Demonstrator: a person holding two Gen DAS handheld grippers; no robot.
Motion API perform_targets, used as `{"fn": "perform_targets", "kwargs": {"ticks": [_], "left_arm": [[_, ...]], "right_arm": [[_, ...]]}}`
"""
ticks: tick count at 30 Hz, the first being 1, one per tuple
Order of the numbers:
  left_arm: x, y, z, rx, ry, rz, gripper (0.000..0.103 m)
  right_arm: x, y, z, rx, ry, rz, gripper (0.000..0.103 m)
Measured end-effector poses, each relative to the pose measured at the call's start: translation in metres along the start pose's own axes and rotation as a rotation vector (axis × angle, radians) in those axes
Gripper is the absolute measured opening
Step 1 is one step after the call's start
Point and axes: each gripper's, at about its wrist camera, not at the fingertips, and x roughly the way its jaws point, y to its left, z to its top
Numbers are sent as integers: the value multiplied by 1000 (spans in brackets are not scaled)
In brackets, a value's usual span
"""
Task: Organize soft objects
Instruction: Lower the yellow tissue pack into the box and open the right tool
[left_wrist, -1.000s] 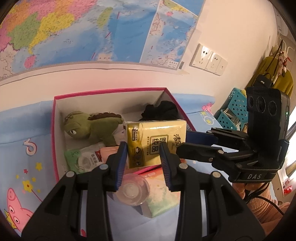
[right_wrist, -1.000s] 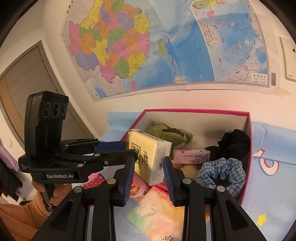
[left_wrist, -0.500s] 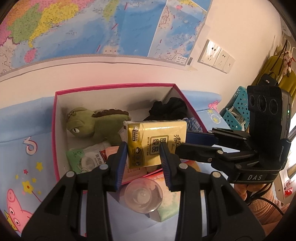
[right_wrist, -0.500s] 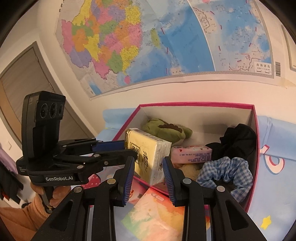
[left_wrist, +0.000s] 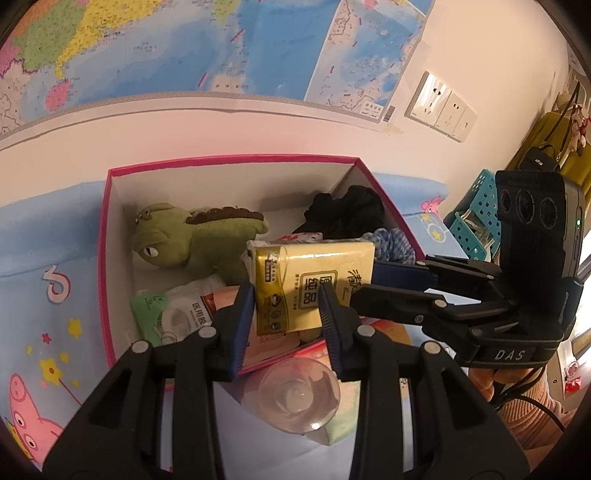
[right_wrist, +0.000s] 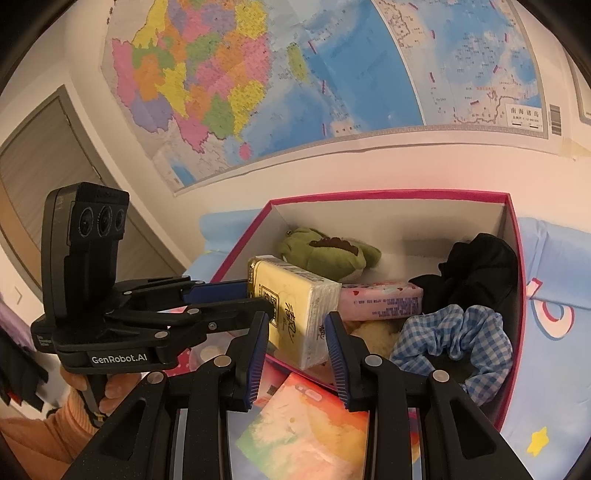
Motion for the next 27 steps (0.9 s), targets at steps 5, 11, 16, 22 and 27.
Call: {"fn": "perform_targets", "kwargs": {"ticks": [5, 11, 16, 22, 27], "left_arm": [[4, 5, 0, -19, 14, -1, 37], [8, 13, -3, -39, 28, 1, 37], [13, 16, -4, -45, 37, 3, 37], [17, 20, -6, -60, 46, -2, 37], [16, 21, -6, -63, 43, 1, 37]], "right_arm": [[5, -1, 1, 5, 13, 0, 33], [11, -2, -1, 10, 29, 1, 33], [13, -2, -2, 10, 35, 2, 33], [17, -3, -1, 12, 43, -5, 33], [19, 2, -2, -1, 45, -23, 33]]}}
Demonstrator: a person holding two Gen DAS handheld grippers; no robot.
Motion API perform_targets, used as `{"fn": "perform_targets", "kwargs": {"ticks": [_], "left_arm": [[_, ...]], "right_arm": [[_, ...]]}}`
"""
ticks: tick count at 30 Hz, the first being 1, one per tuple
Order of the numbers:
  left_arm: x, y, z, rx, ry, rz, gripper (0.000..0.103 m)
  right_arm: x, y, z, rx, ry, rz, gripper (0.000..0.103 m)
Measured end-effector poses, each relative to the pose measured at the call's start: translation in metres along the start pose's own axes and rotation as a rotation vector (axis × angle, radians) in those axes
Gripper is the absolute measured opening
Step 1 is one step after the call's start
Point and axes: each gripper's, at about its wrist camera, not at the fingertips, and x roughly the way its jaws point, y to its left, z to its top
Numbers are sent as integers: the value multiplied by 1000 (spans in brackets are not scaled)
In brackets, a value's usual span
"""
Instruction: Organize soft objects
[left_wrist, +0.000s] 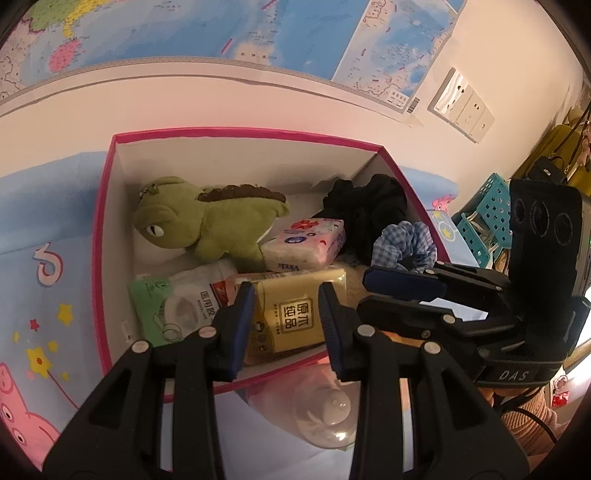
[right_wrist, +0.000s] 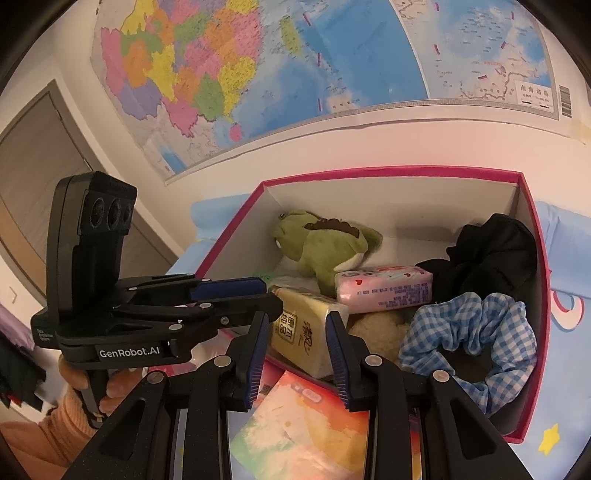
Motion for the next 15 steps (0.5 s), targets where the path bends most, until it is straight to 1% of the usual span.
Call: {"fn": "perform_targets", "kwargs": {"ticks": [6, 8, 9, 10, 14, 15], "left_arm": [[-8, -1, -3, 5, -26, 14, 37], [-13, -2, -6, 11, -45, 27, 43], [-17, -3, -8, 13, -57, 33, 49], [-21, -3, -10, 13, -73, 40, 55], [-40, -9, -20, 22, -138, 80, 59], [-45, -11, -24, 24, -153, 90, 62]], "right_arm": [[-5, 3, -4, -11, -15, -26, 33], [-9, 6, -7, -16, -27, -39, 34], [-11, 7, -9, -20, -32, -45, 38], [-14, 8, -10, -25, -39, -55, 40], [-29, 14, -20, -50, -74, -97, 50], [-33, 16, -23, -58, -86, -107, 55]]}}
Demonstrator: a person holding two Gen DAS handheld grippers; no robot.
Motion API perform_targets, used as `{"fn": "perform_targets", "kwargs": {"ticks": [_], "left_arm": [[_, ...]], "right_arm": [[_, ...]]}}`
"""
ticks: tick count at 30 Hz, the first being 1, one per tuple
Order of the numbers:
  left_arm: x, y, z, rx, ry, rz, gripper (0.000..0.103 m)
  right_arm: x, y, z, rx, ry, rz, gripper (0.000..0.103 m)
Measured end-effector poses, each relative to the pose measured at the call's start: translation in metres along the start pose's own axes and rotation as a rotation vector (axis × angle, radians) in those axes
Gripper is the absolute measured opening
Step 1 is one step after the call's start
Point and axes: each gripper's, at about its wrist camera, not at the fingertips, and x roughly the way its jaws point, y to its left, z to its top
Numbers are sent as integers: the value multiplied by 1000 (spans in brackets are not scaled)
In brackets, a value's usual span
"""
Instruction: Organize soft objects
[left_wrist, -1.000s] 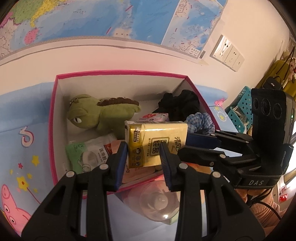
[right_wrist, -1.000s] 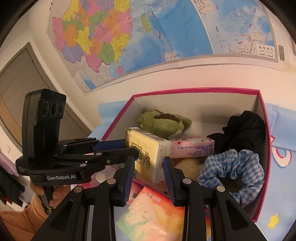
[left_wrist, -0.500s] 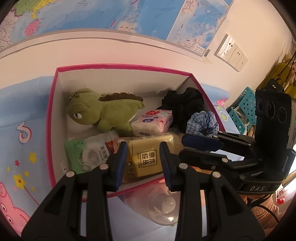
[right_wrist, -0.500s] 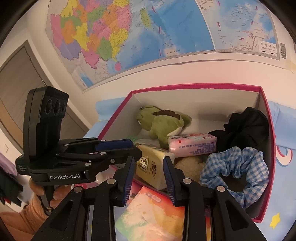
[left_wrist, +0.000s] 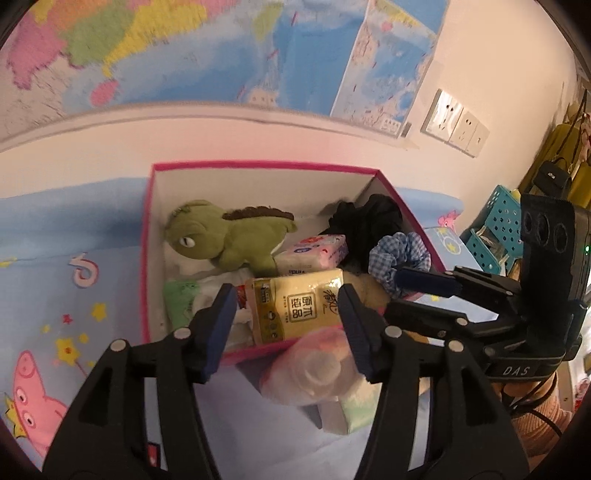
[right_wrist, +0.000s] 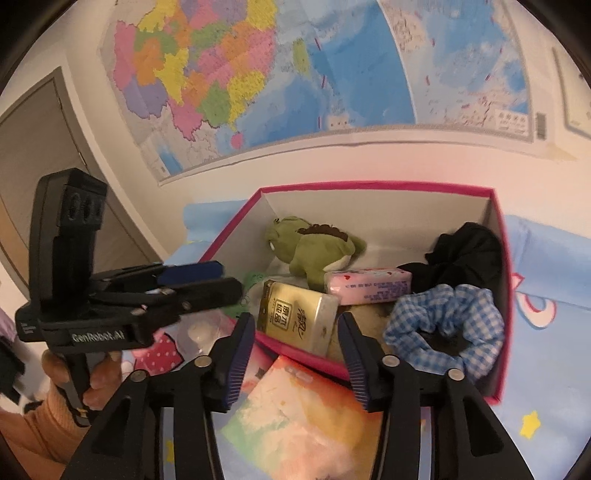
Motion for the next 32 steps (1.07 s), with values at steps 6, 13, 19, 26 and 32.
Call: {"fn": "perform_targets", "kwargs": {"ticks": [6, 13, 19, 26, 32], "left_arm": [[-29, -10, -23, 33, -81, 76, 88], [-47, -18, -60, 34, -95, 161, 103], [-51, -20, -87, -3, -76, 201, 103], [-62, -28, -104, 11, -77, 230, 103], [-62, -42, -113, 65, -93, 265, 103]], "right_arm": [[-26, 13, -18, -48, -64, -60, 73], [-54, 30, -53, -100, -134, -155, 90], [-67, 37, -80, -73, -158, -183, 103], [-66, 37, -99, -61, -114, -193, 103], [-70, 25, -111, -46, -87, -220, 103]]}}
